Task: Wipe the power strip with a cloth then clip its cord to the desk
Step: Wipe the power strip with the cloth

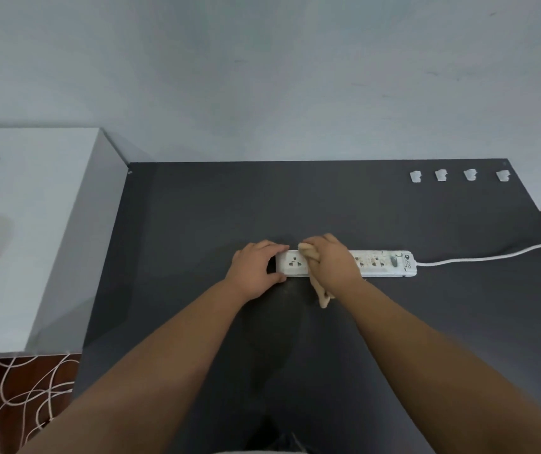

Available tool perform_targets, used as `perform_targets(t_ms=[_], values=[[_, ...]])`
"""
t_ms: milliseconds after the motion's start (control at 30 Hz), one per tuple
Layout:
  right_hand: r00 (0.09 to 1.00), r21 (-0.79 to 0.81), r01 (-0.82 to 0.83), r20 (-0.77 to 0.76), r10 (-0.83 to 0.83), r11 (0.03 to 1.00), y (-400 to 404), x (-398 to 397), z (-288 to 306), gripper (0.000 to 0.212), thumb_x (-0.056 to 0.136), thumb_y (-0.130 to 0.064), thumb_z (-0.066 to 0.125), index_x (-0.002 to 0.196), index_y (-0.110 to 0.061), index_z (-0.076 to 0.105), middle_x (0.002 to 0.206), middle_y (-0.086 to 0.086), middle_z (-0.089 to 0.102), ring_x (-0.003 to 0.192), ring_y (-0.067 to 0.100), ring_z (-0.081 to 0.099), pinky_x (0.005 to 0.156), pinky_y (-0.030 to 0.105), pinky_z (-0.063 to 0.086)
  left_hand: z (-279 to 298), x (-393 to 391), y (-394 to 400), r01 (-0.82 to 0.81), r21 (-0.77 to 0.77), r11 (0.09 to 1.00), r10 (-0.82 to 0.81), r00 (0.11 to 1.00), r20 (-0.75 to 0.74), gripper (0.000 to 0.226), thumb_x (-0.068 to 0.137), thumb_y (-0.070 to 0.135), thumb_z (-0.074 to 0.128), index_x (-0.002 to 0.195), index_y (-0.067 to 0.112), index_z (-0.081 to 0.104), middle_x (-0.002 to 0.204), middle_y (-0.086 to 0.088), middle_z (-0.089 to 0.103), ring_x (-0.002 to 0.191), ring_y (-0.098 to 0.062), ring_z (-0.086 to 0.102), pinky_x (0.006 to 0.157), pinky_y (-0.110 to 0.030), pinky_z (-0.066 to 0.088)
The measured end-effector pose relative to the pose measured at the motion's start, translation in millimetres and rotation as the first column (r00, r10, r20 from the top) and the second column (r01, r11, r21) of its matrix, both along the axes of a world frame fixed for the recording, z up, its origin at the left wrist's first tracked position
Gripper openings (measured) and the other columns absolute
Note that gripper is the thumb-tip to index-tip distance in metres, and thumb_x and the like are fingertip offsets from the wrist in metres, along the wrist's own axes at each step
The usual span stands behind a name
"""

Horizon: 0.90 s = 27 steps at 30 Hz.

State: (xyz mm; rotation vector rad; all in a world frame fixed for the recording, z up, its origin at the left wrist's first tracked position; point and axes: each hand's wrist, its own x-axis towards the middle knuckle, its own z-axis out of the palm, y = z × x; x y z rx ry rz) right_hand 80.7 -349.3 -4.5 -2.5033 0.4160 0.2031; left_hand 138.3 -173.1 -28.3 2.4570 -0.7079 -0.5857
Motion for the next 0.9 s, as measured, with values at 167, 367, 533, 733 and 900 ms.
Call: perform_targets(t_ms=[167, 367, 533, 733, 900], values=[[0.937, -0.024, -0.334, -0.120, 0.329, 0.942, 13.5, -14.5, -0.4, 0.033, 0.088, -0.012, 0.054, 0.118, -0.024, 0.061, 0.113, 0.001, 0.054, 0.100, 0.023, 0.060, 0.084, 0.037, 0.051, 0.0, -1.7, 0.6, 0.019, 0.011, 1.000, -0.019, 1.000, 0.014, 0.060, 0.081, 0.042, 0.068, 0.135, 0.037, 0.044, 0.134, 0.015, 0.049, 0.121, -0.016, 0.044, 0.099, -0.038, 0.030], [0.992, 0.005, 0.094, 0.089, -0.094, 0.996, -18.7, -14.4, 0.5, 0.033, 0.088, -0.011, 0.052, 0.118, -0.020, 0.061, 0.116, 0.004, 0.056, 0.097, 0.026, 0.062, 0.083, 0.036, 0.052, -0.9, -0.7, 1.9, 0.022, 0.015, 1.000, -0.022, 1.000, 0.006, 0.061, 0.081, 0.040, 0.069, 0.136, 0.038, 0.043, 0.135, 0.015, 0.047, 0.122, -0.015, 0.043, 0.100, -0.037, 0.029], [0.998, -0.085, -0.053, 0.038, 0.056, 0.995, 4.6, -26.4, -10.0, 0.031, 0.088, -0.013, 0.052, 0.117, -0.019, 0.061, 0.113, 0.007, 0.055, 0.098, 0.028, 0.059, 0.084, 0.038, 0.050, -1.2, -1.5, 0.6, 0.013, 0.019, 1.000, -0.014, 1.000, 0.013, 0.061, 0.080, 0.040, 0.069, 0.135, 0.039, 0.044, 0.134, 0.015, 0.048, 0.121, -0.016, 0.044, 0.099, -0.037, 0.030], [0.980, 0.095, 0.106, 0.161, -0.120, 0.990, -19.4, -33.4, -0.3, 0.032, 0.088, -0.007, 0.052, 0.116, -0.017, 0.063, 0.113, 0.005, 0.056, 0.094, 0.023, 0.062, 0.087, 0.032, 0.051, 1.7, -1.1, -0.5, 0.017, 0.036, 0.999, -0.018, 1.000, 0.013, 0.061, 0.080, 0.039, 0.070, 0.135, 0.039, 0.044, 0.134, 0.014, 0.048, 0.121, -0.016, 0.044, 0.099, -0.039, 0.030], [0.997, -0.039, 0.055, 0.064, -0.052, 0.998, -18.3, -34.9, -10.4, 0.030, 0.088, -0.009, 0.052, 0.116, -0.016, 0.061, 0.114, 0.008, 0.053, 0.096, 0.030, 0.060, 0.087, 0.039, 0.050, -1.1, -2.1, 1.1, 0.013, 0.022, 1.000, -0.013, 1.000, 0.007, 0.060, 0.080, 0.038, 0.069, 0.135, 0.040, 0.044, 0.134, 0.015, 0.048, 0.120, -0.017, 0.045, 0.101, -0.042, 0.033]])
